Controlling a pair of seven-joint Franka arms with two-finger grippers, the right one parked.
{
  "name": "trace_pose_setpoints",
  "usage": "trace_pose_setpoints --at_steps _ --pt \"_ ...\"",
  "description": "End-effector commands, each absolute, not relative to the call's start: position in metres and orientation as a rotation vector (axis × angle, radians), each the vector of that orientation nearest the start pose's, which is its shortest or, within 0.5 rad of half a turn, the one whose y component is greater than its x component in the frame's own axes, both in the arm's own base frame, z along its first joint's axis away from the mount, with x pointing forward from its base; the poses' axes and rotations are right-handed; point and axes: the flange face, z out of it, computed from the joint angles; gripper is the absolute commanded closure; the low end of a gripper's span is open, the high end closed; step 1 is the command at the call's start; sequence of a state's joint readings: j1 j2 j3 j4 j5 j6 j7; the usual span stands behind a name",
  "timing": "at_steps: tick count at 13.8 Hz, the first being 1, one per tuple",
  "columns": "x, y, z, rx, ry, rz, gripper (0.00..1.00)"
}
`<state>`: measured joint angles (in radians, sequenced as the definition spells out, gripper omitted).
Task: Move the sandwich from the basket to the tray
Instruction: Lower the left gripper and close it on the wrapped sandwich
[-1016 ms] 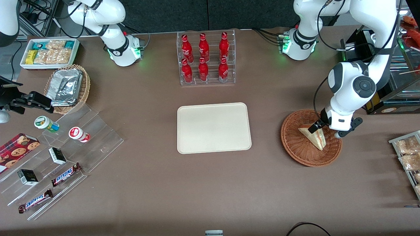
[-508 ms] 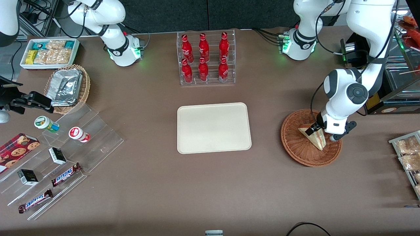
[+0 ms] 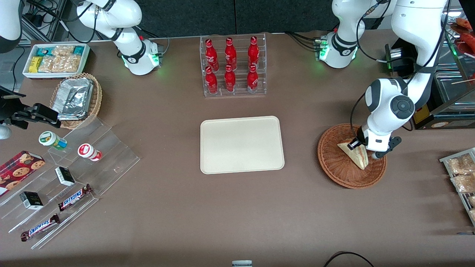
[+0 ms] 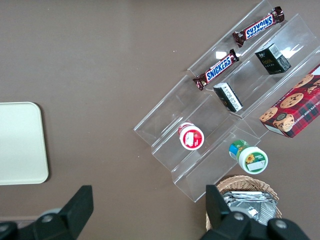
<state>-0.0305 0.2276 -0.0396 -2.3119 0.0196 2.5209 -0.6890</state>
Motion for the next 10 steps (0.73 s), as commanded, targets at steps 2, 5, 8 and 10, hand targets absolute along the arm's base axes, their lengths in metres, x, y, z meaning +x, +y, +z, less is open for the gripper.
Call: trace_pose_setpoints --at_steps 2,5,8,10 --pt "0.543 -0.053 0.279 -2.981 -0.913 0.086 1.00" --pt "0.565 -0.079 0.322 -2.972 -0.830 0.153 1.00" --pt "0.571 -0.123 0.357 -2.987 -0.715 0.173 1.00" --pt "0.562 -0.174 0.369 -3.008 -0.593 0.168 1.00"
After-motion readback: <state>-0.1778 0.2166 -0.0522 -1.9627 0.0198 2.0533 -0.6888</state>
